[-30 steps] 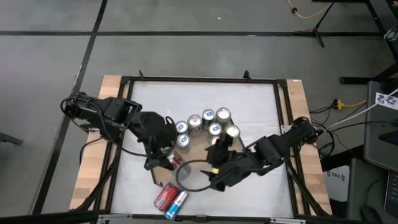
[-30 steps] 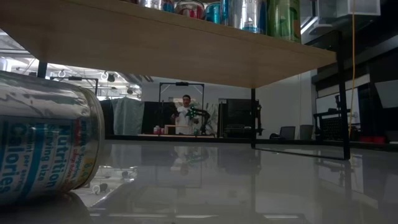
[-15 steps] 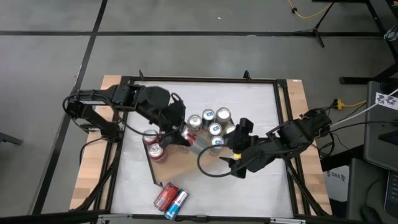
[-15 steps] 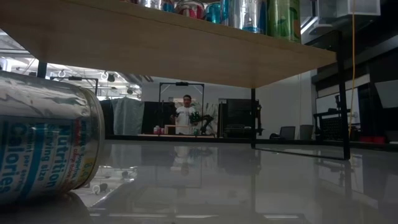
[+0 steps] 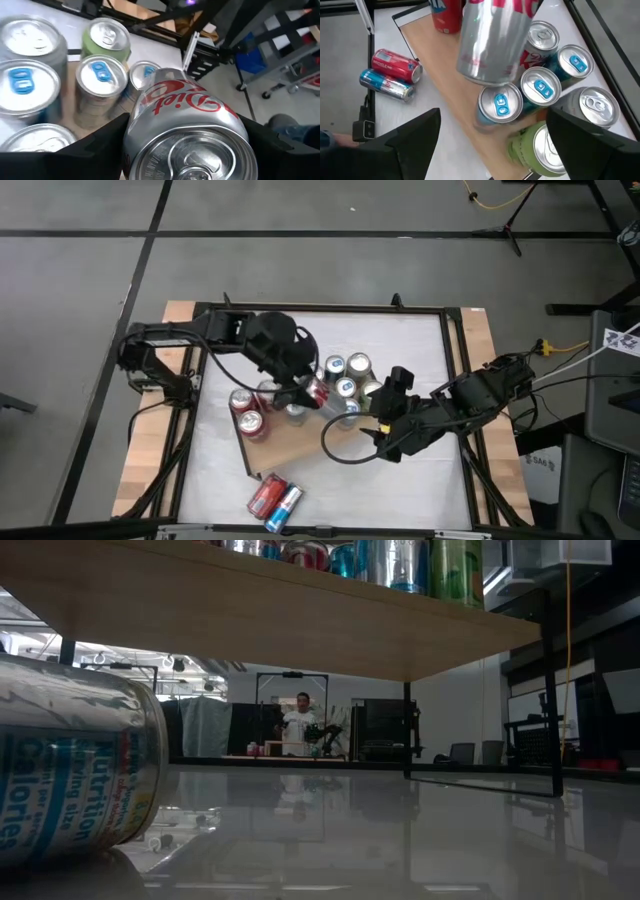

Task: Place canned beverage on shelf
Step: Put the red silver soda can on the shelf

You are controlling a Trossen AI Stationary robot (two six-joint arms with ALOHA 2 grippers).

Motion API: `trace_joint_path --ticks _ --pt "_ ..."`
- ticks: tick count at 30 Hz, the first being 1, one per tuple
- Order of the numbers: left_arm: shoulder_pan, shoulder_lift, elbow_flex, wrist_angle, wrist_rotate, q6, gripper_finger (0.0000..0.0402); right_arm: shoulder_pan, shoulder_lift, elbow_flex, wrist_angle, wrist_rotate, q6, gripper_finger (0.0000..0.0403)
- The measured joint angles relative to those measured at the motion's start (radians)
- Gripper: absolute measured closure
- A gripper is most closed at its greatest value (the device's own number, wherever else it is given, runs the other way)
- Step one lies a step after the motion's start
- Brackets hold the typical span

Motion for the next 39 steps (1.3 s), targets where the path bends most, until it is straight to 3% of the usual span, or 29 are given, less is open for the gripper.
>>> trace_joint_path --ticks 9,18,23,28,39 --pt "-0.018 0.000 0.000 -0.011 -0.004 0.017 0.0117 0.000 0.000 0.000 0.012 0.000 0.000 0.0052" --pt "-0.141 0.000 0.000 -0.051 -0.001 0.044 0.0117 0.000 0.000 0.000 0.049 0.000 0.000 0.0052" --pt "-0.227 0.000 0.000 -0.141 -0.056 0.064 0.0117 0.000 0.000 -0.001 0.082 0.000 -0.001 0.0052" --pt "-0.290 0.000 0.000 -0.217 -0.176 0.075 0.0117 0.000 0.001 -0.038 0.186 -0.001 0.000 0.0052" --pt "-0.347 0.000 0.000 -0.309 -0.263 0.097 0.0117 0.001 0.002 -0.239 0.479 -0.001 0.000 0.0052"
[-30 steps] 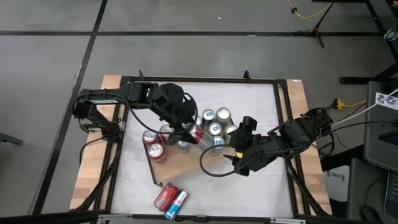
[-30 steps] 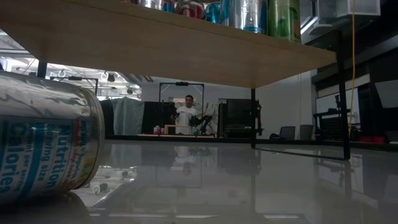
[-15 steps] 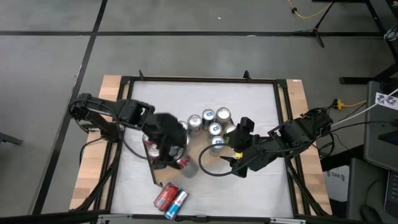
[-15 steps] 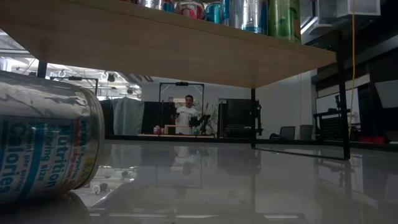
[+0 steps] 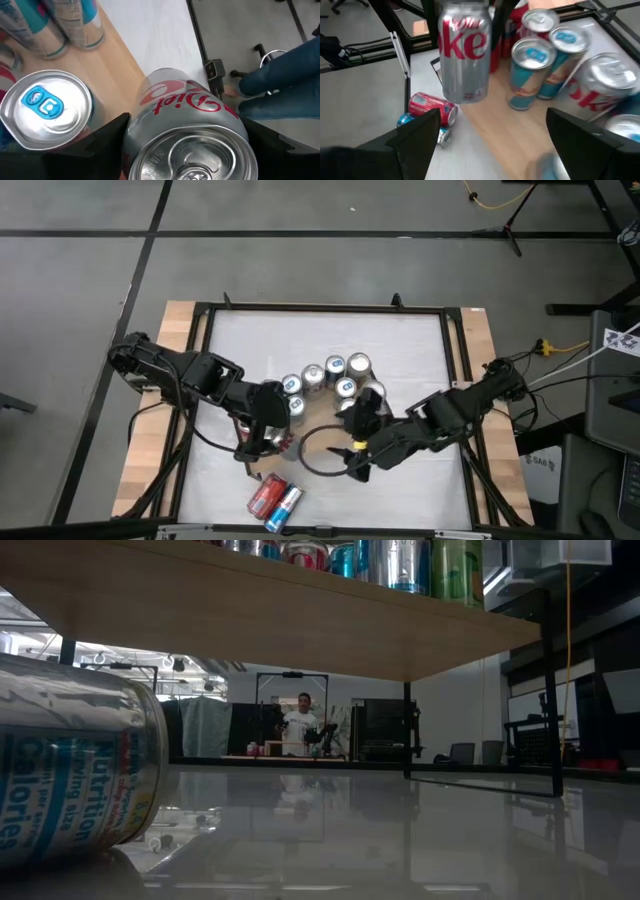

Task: Place canned beverage on shelf
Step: Put the red silver soda can on the shelf

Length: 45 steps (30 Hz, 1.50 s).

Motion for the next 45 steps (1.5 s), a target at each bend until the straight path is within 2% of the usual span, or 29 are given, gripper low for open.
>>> trace_joint_path --ticks 9,21,31,45 --pt "-0.017 0.005 0.000 -0.033 -0.025 0.001 0.0117 0.000 0.001 -0.188 0.266 0.000 0.000 0.0052" --pt "-0.028 0.084 -0.002 -0.086 -0.043 0.026 0.0101 0.000 0.001 -0.324 0.535 -0.004 0.000 0.0052" --pt "-0.026 0.102 -0.002 -0.106 -0.097 0.027 0.0099 0.000 0.001 -0.335 0.540 -0.008 0.000 0.0052" --pt "-0.026 0.102 -0.002 -0.113 -0.100 0.026 0.0099 0.000 0.009 -0.334 0.534 -0.007 0.000 0.0052"
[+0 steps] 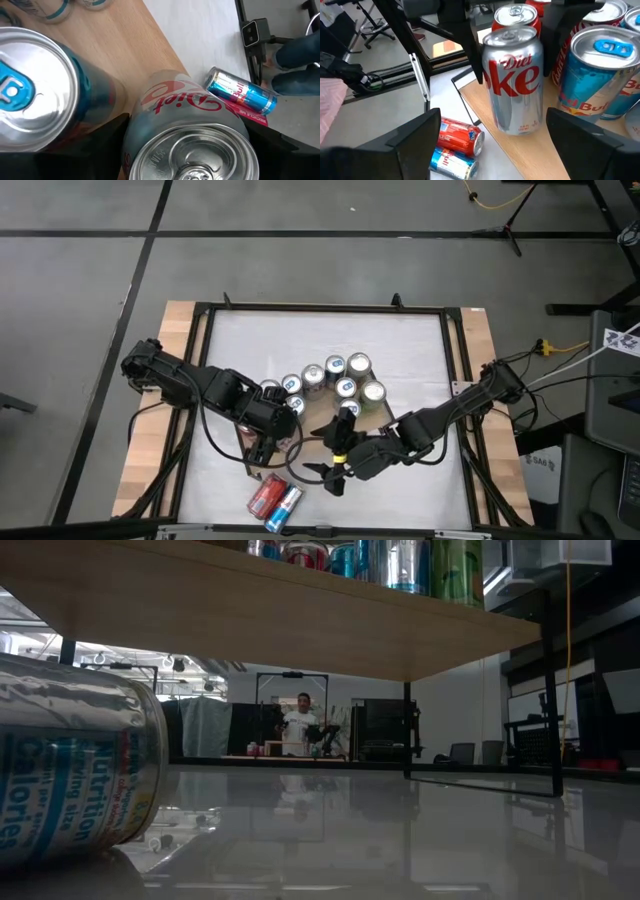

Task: Place canned beverage on shelf
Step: Put the red silver soda can on the shelf

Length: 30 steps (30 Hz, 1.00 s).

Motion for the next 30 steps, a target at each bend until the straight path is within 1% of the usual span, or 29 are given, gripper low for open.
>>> trace_joint_path --ticks 7,19,22,30 --pt "0.000 0.000 0.000 0.000 -0.005 0.000 0.0098 0.000 0.032 0.001 0.000 -0.018 0.000 0.0052" --pt "0.000 0.000 0.000 0.001 -0.005 -0.002 0.0098 -0.001 0.085 0.001 0.020 -0.009 0.000 0.0052" --pt "0.000 0.000 0.000 0.001 -0.005 -0.002 0.0098 -0.001 0.096 0.001 0.019 0.012 0.001 0.0052" --pt "0.000 0.000 0.000 0.002 -0.010 -0.003 0.0098 -0.001 0.170 0.001 0.101 0.053 0.001 0.0052"
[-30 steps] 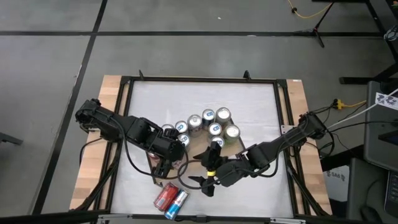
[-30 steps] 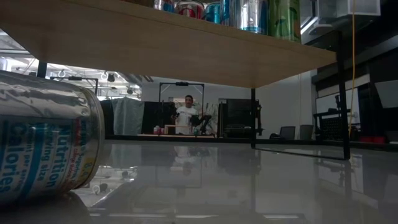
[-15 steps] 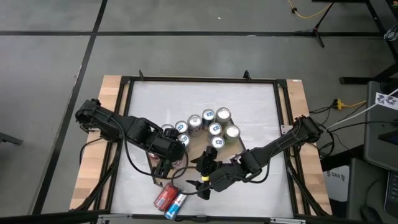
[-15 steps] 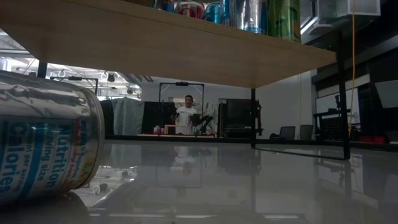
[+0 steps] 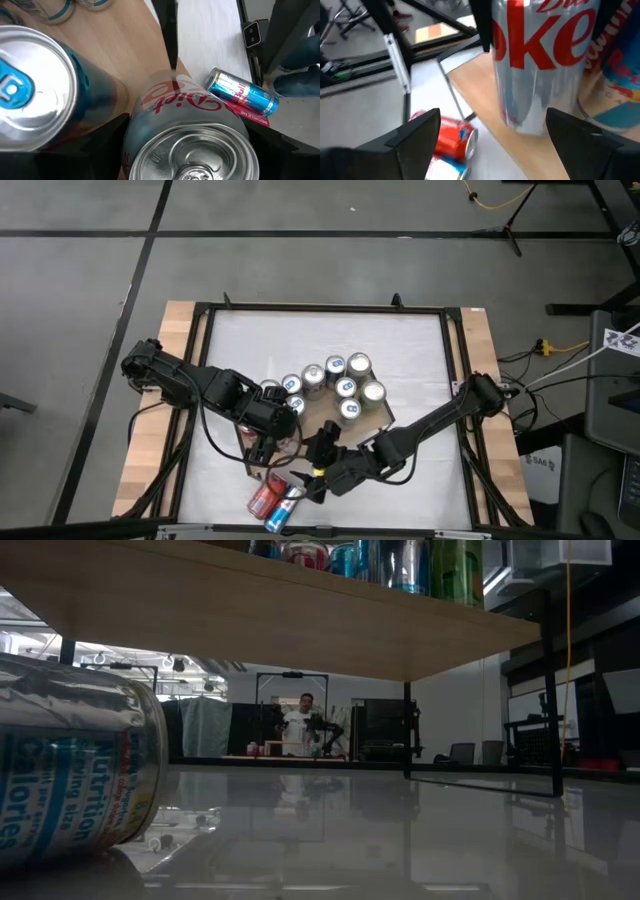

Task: Place canned beverage on shelf
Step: Put the red silver soda can on the shelf

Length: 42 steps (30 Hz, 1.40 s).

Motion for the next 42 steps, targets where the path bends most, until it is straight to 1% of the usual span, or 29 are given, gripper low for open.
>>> trace_joint_path --ticks 5,11,16,22,36,42 --pt "0.000 0.000 0.000 -0.004 -0.018 -0.002 0.0098 0.000 0.029 0.000 0.025 0.058 0.001 0.0052" --pt "0.000 0.000 0.000 -0.005 -0.030 -0.002 0.0097 0.000 0.038 0.000 0.029 0.078 0.009 0.0052" --pt "0.000 0.000 0.000 -0.003 -0.055 -0.001 0.0077 0.000 0.038 0.000 0.029 0.077 0.011 0.0052" --pt "0.000 -0.002 0.002 0.003 -0.059 -0.001 0.0058 0.000 0.039 0.000 0.030 0.075 0.011 0.0052" --pt "0.000 -0.010 0.002 -0.003 -0.051 -0.001 0.0055 0.000 0.039 0.000 0.030 0.075 0.011 0.0052" --pt "0.004 -0.055 0.002 -0.001 -0.039 -0.006 0.0055 0.000 0.039 0.000 0.031 0.066 0.011 0.0052"
